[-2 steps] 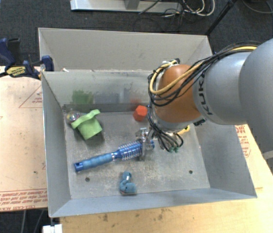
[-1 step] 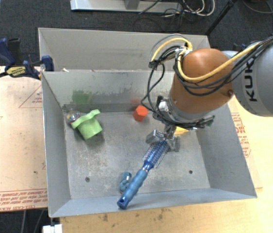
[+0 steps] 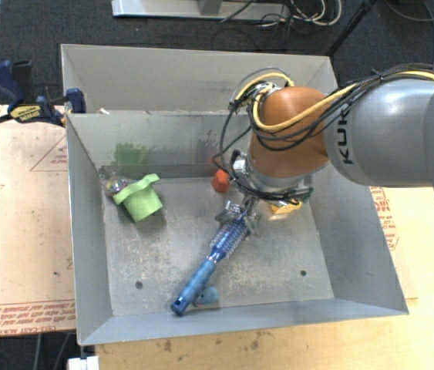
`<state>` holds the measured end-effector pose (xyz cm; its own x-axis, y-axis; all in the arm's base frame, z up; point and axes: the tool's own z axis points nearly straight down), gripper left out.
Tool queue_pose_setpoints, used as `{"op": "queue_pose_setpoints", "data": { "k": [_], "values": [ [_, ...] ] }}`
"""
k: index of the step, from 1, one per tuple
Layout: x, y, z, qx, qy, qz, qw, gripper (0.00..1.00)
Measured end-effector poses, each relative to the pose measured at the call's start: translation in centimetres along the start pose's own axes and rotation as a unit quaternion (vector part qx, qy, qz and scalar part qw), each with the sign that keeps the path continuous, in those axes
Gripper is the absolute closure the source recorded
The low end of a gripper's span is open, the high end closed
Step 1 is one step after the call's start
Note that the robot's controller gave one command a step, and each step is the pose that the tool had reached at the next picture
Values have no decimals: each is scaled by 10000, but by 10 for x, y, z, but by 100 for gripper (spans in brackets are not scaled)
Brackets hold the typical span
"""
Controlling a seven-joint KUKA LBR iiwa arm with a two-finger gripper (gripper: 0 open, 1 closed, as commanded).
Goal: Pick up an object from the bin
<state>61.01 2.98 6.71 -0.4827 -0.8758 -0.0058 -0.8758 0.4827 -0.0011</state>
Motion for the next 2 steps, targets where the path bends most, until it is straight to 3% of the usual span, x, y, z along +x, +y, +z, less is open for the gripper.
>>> {"op": "queue_pose_setpoints", "data": {
  "k": [2],
  "values": [
    [-4,-30,-180,47,-10,0,10000,100]
  ]
}}
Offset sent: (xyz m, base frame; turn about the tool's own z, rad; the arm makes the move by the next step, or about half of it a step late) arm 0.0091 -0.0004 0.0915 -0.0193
